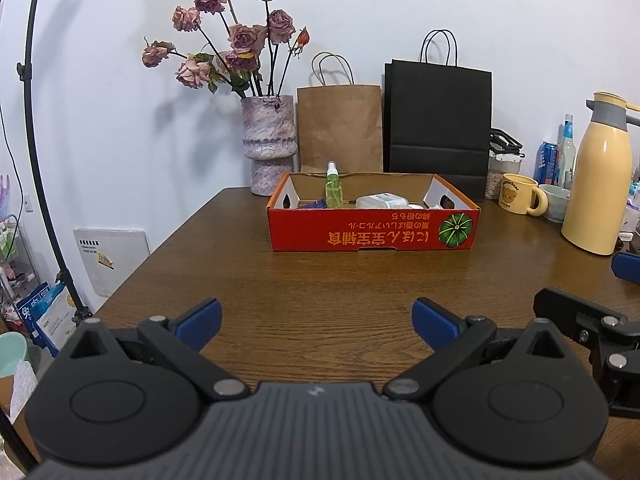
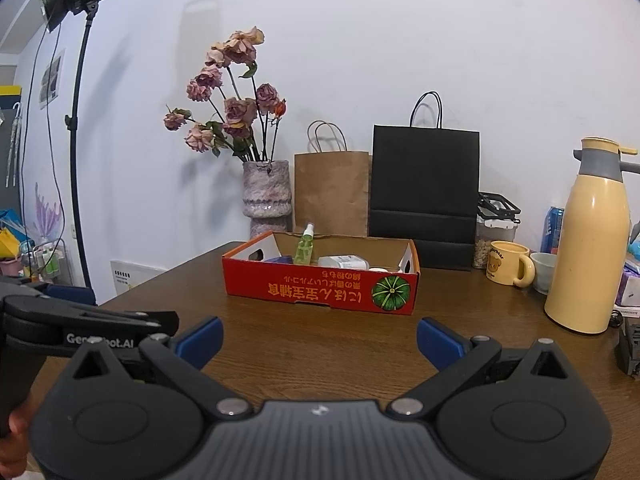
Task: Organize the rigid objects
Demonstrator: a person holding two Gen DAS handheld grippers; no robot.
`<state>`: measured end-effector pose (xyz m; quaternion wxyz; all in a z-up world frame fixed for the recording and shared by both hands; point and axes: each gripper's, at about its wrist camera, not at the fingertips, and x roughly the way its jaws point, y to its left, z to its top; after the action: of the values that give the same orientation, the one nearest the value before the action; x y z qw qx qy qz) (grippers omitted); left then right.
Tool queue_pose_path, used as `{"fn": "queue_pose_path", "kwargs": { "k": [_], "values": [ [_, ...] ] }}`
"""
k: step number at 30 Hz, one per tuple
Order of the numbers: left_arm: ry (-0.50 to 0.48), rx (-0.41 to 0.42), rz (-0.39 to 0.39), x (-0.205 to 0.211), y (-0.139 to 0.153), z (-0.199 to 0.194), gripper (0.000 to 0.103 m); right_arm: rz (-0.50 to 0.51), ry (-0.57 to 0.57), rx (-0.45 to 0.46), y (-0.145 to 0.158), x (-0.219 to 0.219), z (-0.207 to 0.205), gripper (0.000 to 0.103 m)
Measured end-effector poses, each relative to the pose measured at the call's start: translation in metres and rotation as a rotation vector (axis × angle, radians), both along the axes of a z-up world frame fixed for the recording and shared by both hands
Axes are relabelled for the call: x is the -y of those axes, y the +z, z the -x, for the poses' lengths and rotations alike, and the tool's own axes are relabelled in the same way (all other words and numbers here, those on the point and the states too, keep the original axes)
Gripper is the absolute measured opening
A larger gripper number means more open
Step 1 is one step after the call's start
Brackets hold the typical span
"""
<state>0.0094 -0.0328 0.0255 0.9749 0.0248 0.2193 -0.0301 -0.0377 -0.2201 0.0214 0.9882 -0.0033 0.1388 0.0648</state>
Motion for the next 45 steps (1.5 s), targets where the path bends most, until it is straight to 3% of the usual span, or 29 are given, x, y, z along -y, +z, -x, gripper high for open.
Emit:
{"fn": "queue_pose_path", "kwargs": {
  "k": [45],
  "values": [
    [-0.014, -0.011, 0.012, -0.0008, -0.0010, -0.0005, 0.103, 0.004, 0.002, 0.001, 0.0005, -0.0041, 0.0012, 0.103]
  ]
}}
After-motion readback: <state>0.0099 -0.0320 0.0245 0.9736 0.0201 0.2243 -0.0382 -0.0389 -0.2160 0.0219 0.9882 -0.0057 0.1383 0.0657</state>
